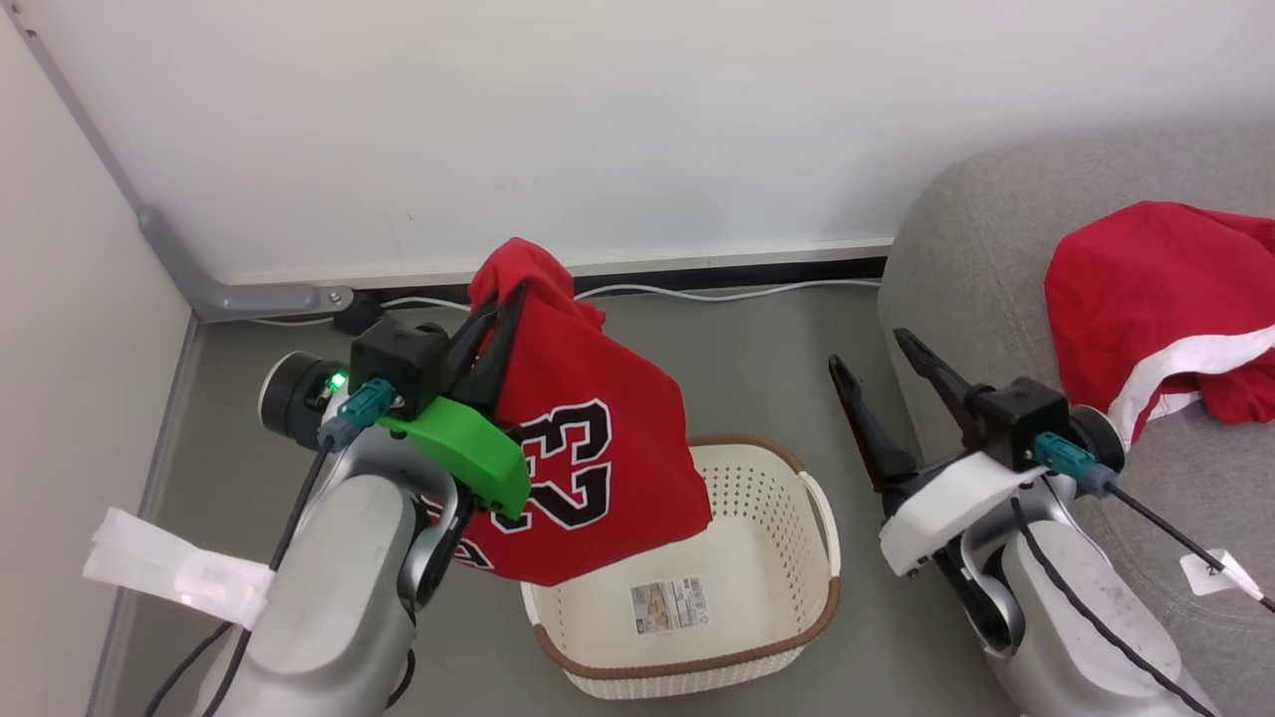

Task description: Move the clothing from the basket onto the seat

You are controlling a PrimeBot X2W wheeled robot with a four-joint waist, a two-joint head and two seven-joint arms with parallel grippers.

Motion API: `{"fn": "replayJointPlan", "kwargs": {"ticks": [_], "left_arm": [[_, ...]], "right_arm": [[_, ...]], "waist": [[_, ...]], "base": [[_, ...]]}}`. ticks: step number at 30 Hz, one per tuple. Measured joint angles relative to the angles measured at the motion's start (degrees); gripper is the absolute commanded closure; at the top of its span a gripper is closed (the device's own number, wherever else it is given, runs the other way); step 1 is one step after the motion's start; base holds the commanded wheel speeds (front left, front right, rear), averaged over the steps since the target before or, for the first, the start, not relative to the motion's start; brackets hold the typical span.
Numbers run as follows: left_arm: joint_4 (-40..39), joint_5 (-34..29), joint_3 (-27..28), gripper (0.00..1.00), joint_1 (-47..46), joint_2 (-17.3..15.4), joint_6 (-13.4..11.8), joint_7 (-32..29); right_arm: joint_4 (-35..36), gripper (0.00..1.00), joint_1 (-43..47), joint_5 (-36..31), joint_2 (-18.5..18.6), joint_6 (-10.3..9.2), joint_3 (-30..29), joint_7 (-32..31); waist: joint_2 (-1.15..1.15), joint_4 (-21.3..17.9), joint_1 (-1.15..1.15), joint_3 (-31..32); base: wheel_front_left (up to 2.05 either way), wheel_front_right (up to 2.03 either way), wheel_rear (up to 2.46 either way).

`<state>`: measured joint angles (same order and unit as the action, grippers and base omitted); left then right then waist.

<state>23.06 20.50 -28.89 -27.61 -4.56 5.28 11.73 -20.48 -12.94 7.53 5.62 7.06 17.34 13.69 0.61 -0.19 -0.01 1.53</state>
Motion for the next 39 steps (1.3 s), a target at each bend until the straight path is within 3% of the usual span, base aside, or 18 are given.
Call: {"fn": "replayJointPlan", "kwargs": {"ticks": [7, 20, 30, 39], "left_arm": [[-3.35, -1.24, -3.05, 1.0, 0.1, -1.03, 0.76, -0.35], [-7.83, -1.55, -7.31, 1.0, 1.34, -1.81, 1.34, -1.09], [-10.31, -1.45, -10.74, 1.0, 2.14, -1.75, 1.79, -2.53], [-11.98, -1.04, -12.76, 1.0, 2.69, -1.74, 1.83, -3.45]], "right_arm": [[-1.44, 0.0, -2.37, 0.2, 1.57, 0.01, 4.41, -1.69], [-3.65, 0.0, -6.3, 7.58, 5.19, 0.01, 17.93, -5.16], [-3.75, 0.0, -9.71, 17.27, 9.61, 0.07, 30.29, -8.61], [0.89, 0.0, -15.82, 27.13, 14.05, 0.08, 43.48, -12.62]], "waist": [[0.0, 0.13, 0.0, -0.36], [0.0, 0.72, 0.0, -1.04], [0.0, 1.63, 0.0, -1.08], [0.0, 2.82, 0.0, -0.9]], "base": [[0.0, 0.0, 0.0], [0.0, 0.0, 0.0], [0.0, 0.0, 0.0], [0.0, 0.0, 0.0]]}}
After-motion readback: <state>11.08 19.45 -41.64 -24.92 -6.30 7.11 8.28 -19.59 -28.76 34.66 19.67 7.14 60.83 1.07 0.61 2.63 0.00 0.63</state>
